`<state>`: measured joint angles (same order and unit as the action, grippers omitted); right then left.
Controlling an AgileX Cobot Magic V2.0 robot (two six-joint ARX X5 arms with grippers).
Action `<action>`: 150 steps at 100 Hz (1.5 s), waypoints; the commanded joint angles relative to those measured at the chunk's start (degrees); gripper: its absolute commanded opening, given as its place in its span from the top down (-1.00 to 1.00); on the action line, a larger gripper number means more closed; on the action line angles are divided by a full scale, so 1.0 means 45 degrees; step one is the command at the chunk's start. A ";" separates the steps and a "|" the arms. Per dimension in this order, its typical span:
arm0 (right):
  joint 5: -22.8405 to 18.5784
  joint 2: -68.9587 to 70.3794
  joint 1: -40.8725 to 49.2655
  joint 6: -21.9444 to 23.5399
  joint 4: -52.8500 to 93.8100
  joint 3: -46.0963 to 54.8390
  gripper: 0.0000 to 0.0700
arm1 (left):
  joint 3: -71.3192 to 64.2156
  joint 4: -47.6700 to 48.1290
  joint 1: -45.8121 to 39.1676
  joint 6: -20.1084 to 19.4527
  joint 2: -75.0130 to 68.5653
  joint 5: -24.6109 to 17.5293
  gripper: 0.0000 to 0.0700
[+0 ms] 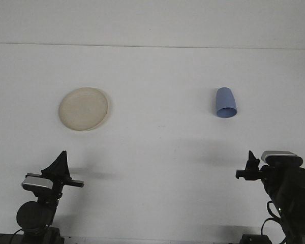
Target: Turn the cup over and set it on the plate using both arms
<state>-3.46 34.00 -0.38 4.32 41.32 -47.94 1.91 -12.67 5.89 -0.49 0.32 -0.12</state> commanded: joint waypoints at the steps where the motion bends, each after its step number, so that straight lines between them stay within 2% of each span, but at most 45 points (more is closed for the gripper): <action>1: -0.0049 0.0039 0.0000 0.0092 -0.0136 -0.0180 -0.52 | -0.0223 -0.0146 0.0005 0.0015 -0.0029 0.0034 0.97; 31: -0.0024 0.1088 0.0000 0.0073 -0.1826 -0.0175 -0.52 | -0.0223 -0.0146 0.0005 0.0015 -0.0029 0.0029 0.97; 59: 0.0010 0.4318 0.0000 -0.0636 -0.5017 -0.0097 -0.52 | -0.0223 -0.0141 0.0005 0.0015 -0.0029 0.0034 0.97; 95: 0.0000 0.8354 -0.0005 -0.0656 -0.9146 0.1020 -0.52 | -0.0223 -0.0146 0.0005 0.0015 -0.0029 0.0034 0.97; 137: -0.0010 1.2245 -0.0248 -0.1015 -1.2842 0.1025 -0.52 | -0.0223 -0.0146 0.0005 0.0015 -0.0029 0.0034 0.97; 150: -0.0520 1.2905 -0.0602 -0.1015 -1.3843 0.1025 -0.52 | -0.0223 -0.0141 0.0005 0.0015 -0.0029 0.0034 0.97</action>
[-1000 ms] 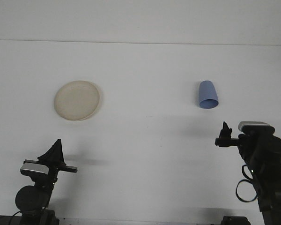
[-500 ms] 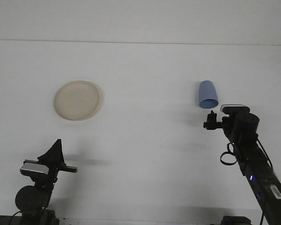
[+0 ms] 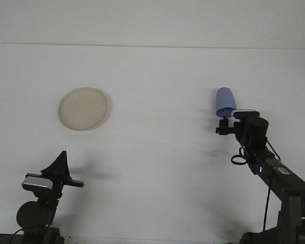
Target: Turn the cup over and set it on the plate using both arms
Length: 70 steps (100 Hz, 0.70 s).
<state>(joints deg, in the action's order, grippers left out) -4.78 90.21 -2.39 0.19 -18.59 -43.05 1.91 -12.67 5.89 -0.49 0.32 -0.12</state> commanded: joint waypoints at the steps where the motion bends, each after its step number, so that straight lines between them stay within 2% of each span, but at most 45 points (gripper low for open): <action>1: -0.0262 0.0432 -0.0175 -0.0097 -0.0573 -0.0063 -0.52 | -0.0223 -0.0141 0.0005 0.0015 -0.0029 0.0034 0.97; 19: -0.0792 0.1059 -0.0670 -0.0092 -0.1758 -0.0102 -0.47 | -0.0223 -0.0141 0.0005 0.0015 -0.0029 0.0034 0.97; 30: -0.1307 0.1443 -0.0879 -0.0097 -0.2268 -0.0126 -0.34 | -0.0223 -0.0141 0.0005 0.0015 -0.0029 0.0034 0.97; 70: -0.1783 0.3021 -0.0986 -0.0151 -0.3395 -0.1054 -0.34 | -0.0223 -0.0141 0.0005 0.0015 -0.0029 0.0034 0.97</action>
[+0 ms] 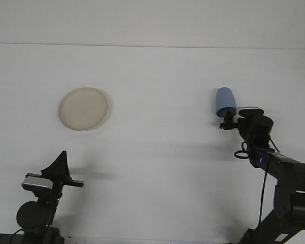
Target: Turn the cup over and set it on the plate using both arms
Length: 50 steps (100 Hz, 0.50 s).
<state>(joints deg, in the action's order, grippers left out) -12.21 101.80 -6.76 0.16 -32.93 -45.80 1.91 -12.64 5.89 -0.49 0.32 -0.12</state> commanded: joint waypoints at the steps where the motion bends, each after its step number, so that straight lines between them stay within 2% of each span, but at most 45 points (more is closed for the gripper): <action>1: -0.0170 0.0495 -0.0015 -0.0146 -0.0214 -0.0495 -0.34 | -0.0223 -0.0146 0.0005 0.0015 -0.0029 0.0029 0.97; 15: -0.0641 0.1234 -0.0015 -0.0141 -0.0194 -0.1399 -0.34 | -0.0223 -0.0151 0.0005 0.0015 -0.0029 0.0034 0.97; 34: -0.0743 0.2079 -0.0010 -0.0126 0.0005 -0.2380 -0.29 | -0.0223 -0.0146 0.0005 0.0015 -0.0029 0.0034 0.97; 41: -0.0991 0.2137 0.0005 -0.0136 -0.0034 -0.2424 0.11 | -0.0223 -0.0146 0.0005 0.0015 -0.0029 0.0029 0.97; 47: -0.1200 0.2142 0.0010 -0.0141 -0.0078 -0.2424 0.66 | -0.0223 -0.0146 0.0005 0.0015 -0.0029 0.0029 0.97; 50: -0.1370 0.2137 0.0010 -0.0146 -0.0102 -0.2424 0.85 | -0.0223 -0.0146 0.0005 0.0015 -0.0029 0.0034 0.97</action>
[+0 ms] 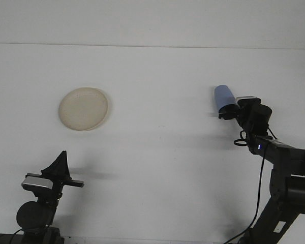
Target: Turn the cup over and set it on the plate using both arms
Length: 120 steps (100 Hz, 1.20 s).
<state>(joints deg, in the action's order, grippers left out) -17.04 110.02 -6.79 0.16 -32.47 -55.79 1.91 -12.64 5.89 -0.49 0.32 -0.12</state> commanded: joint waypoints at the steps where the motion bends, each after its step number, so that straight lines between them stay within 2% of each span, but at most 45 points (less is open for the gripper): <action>1: -0.0355 0.0316 0.0015 -0.0146 -0.0219 -0.0204 0.92 | -0.0223 -0.0146 0.0005 0.0015 -0.0029 0.0034 0.97; 3: -0.0466 0.0311 0.0015 -0.0146 -0.0223 -0.0204 1.00 | -0.0223 -0.0146 0.0005 0.0015 -0.0029 0.0034 0.97; 31: -0.0962 0.0112 0.0015 -0.0044 0.0126 -0.0194 1.00 | -0.0223 -0.0151 0.0005 0.0015 -0.0029 0.0034 0.97; 55: -0.0787 -0.1914 0.0311 -0.0034 0.2395 -0.0194 1.00 | -0.0223 -0.0151 0.0005 0.0015 -0.0029 0.0029 0.97; 72: 0.0636 -0.4891 0.1064 0.0238 0.5882 -0.0194 1.00 | -0.0223 -0.0146 0.0005 0.0015 -0.0029 0.0034 0.97; 81: 0.0913 -0.6479 0.1569 0.0631 0.7786 -0.0194 1.00 | -0.0223 -0.0146 0.0005 0.0015 -0.0029 0.0034 0.97; 95: 0.1185 -0.8888 0.2681 0.1569 1.0705 -0.0204 1.00 | -0.0223 -0.0146 0.0005 0.0015 -0.0029 0.0029 0.97; 120: 0.3128 -1.0768 0.5819 0.3259 1.5897 -0.1365 1.00 | -0.0223 -0.0146 0.0005 0.0015 -0.0029 0.0034 0.97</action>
<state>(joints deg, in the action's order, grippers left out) -5.15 60.88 16.36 10.37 34.96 -59.22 1.91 -12.64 5.89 -0.49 0.32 -0.12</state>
